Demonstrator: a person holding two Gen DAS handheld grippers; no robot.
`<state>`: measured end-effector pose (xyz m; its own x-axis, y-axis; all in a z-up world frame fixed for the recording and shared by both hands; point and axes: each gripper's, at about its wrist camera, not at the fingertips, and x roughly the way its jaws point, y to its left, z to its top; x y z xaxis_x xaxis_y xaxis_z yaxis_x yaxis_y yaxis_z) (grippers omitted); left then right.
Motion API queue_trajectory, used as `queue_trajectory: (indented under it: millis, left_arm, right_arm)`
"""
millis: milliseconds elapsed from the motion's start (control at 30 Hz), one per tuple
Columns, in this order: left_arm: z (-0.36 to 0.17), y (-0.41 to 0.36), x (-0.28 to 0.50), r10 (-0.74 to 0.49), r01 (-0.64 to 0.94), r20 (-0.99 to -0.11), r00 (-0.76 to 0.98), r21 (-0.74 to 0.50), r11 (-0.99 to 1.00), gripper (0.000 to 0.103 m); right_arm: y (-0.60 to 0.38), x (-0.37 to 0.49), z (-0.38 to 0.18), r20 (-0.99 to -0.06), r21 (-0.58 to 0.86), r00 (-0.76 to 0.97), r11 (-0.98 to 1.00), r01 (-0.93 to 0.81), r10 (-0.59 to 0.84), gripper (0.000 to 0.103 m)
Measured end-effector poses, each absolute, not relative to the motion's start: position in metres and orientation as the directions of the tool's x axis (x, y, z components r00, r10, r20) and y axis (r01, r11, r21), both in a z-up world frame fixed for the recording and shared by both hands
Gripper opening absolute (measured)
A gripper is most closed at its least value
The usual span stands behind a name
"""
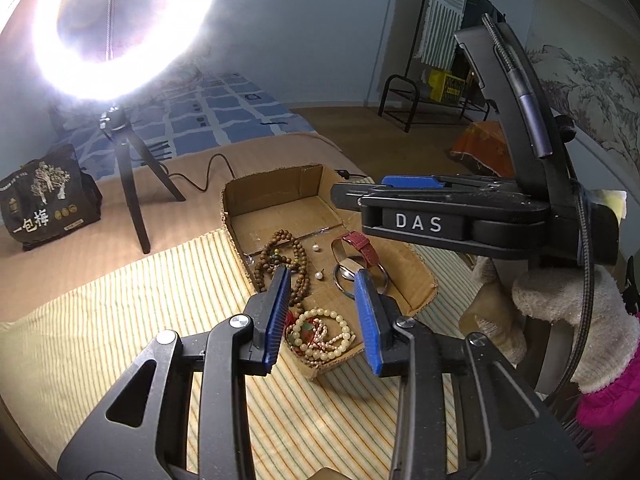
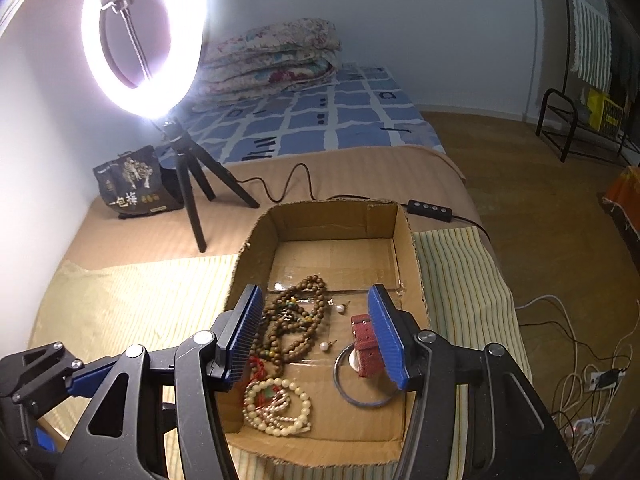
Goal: Organize jewelry
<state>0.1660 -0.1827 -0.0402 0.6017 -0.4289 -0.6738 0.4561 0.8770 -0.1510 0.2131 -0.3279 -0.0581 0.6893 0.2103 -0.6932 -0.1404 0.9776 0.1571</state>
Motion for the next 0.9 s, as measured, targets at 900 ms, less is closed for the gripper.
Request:
queue_trajectory:
  millis: [900]
  left_arm:
    - [0.02,-0.121,0.082,-0.413,0.447,-0.595,0.689,-0.099,0.889,0.042]
  right_arm:
    - [-0.285,0.115,0.003,-0.579,0.048,0.795,0.981,-0.19,0.182,0.071]
